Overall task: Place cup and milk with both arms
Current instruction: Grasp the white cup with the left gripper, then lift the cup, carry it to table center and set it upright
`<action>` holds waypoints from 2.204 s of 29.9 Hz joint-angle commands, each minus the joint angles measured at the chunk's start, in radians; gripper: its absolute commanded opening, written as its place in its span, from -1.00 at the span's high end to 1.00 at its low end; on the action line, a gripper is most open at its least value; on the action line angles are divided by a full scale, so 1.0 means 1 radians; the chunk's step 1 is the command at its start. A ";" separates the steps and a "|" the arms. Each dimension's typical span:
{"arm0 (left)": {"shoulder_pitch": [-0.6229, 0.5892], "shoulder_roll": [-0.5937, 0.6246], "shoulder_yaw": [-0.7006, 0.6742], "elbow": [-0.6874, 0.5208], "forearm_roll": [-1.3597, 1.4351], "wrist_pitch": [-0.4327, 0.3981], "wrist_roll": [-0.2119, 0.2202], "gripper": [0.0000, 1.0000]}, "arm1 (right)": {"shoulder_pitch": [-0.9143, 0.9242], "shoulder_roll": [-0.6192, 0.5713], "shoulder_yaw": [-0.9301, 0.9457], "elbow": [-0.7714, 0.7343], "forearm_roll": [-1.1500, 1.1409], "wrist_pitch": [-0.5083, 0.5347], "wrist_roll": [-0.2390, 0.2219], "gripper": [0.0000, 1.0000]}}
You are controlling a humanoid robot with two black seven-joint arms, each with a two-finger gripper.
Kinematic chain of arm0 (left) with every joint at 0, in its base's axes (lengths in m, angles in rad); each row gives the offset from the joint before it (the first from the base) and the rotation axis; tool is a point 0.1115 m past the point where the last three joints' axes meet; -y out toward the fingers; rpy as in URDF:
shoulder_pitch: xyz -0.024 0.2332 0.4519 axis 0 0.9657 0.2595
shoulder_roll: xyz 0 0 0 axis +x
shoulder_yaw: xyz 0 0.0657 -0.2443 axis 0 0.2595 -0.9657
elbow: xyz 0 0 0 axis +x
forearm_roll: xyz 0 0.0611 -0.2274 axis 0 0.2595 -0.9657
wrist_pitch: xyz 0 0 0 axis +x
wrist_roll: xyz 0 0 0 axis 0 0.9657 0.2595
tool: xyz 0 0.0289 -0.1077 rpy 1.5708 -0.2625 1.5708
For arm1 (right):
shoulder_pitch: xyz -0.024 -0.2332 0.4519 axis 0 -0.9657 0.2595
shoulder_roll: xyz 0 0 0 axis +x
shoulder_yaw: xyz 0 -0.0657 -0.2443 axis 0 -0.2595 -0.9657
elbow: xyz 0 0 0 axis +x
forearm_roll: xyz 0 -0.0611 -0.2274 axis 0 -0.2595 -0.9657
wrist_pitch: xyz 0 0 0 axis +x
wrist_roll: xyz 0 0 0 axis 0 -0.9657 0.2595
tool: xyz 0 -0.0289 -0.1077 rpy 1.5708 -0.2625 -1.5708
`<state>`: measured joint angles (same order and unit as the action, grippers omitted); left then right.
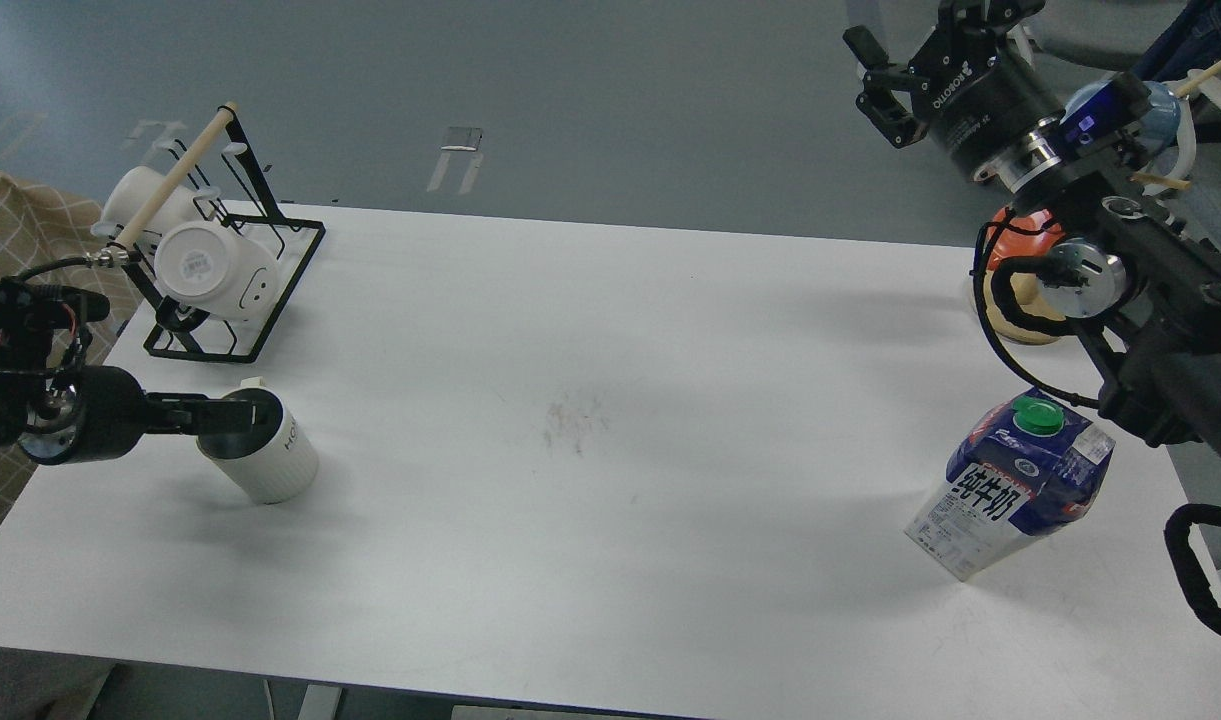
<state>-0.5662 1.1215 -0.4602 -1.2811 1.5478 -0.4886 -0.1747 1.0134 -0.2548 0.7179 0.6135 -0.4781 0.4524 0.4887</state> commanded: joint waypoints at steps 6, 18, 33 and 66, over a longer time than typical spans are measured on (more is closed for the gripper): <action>-0.001 -0.014 0.003 0.019 0.000 0.000 -0.011 -0.92 | -0.004 0.000 0.000 0.000 0.000 0.000 0.000 -1.00; 0.002 -0.014 0.024 0.020 0.002 0.000 -0.011 -0.34 | -0.004 0.002 -0.002 0.000 -0.002 0.000 0.000 -1.00; 0.005 -0.002 0.025 0.019 0.005 0.000 -0.006 1.00 | -0.006 0.003 -0.005 -0.001 -0.004 0.000 0.000 -1.00; -0.294 -0.198 0.017 -0.317 -0.009 0.000 0.181 1.00 | 0.234 -0.029 -0.020 -0.050 -0.002 -0.021 -0.013 -1.00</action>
<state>-0.8171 1.0000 -0.4483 -1.6129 1.5354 -0.4887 -0.0278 1.2173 -0.2876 0.7011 0.5826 -0.4801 0.4304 0.4758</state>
